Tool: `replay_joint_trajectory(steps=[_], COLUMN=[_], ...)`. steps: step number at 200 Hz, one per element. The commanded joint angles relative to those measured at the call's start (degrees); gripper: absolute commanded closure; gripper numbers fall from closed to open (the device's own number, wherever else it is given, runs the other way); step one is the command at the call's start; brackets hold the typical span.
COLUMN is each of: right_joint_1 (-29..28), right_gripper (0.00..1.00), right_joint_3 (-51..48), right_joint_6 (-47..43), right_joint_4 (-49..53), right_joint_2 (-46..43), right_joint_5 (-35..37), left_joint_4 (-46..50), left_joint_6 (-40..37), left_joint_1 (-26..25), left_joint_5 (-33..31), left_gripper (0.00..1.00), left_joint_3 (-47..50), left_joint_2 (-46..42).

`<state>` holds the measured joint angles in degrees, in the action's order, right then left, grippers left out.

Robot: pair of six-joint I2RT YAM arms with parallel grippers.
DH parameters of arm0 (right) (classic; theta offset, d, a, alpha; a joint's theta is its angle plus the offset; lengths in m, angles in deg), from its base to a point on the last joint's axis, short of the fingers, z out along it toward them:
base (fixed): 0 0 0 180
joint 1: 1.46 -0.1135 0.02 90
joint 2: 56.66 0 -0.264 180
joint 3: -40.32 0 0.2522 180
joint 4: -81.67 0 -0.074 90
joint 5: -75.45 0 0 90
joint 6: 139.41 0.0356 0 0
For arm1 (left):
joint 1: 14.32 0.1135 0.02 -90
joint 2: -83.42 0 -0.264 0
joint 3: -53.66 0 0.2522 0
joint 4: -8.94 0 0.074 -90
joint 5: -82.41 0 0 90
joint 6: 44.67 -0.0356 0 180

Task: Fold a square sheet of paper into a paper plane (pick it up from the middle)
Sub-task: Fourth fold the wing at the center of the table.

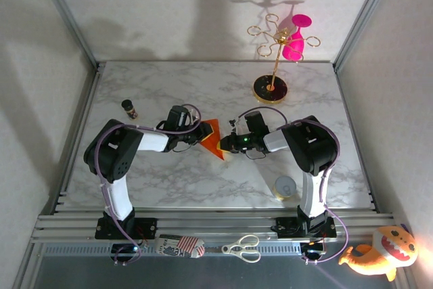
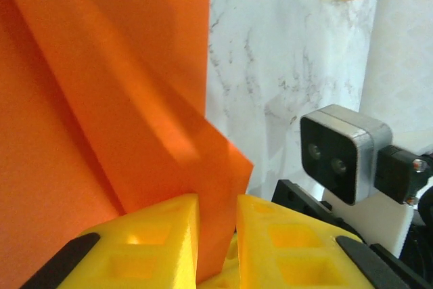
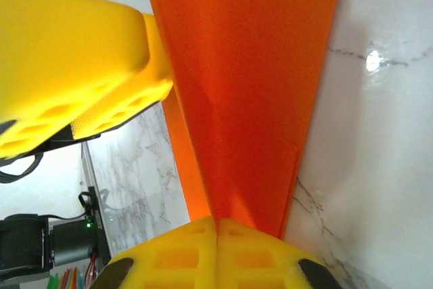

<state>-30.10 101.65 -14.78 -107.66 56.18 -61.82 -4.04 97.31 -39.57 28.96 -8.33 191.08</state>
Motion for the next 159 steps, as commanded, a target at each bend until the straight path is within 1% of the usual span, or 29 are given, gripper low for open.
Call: replay_joint_trajectory(steps=[1, 80, 159], right_joint_1=[2.0, 2.5, 2.4], right_gripper=[0.98, 0.99, 0.92], right_joint_3=[-2.0, -3.0, -2.4], right_joint_6=[-0.4, -0.1, -0.8], right_joint_4=[6.0, 4.2, 6.1], right_joint_2=[3.6, 3.6, 3.7], right_joint_5=[7.5, 7.7, 9.2], left_joint_4=[-3.4, -2.9, -2.0], left_joint_6=[0.5, -0.1, -0.4], left_joint_1=[0.4, 0.3, -0.6], left_joint_5=[1.6, 2.1, 2.5], left_gripper=[0.79, 0.84, 0.86], left_joint_3=[0.5, 0.0, -2.4], left_joint_2=[-0.4, 1.2, 2.9])
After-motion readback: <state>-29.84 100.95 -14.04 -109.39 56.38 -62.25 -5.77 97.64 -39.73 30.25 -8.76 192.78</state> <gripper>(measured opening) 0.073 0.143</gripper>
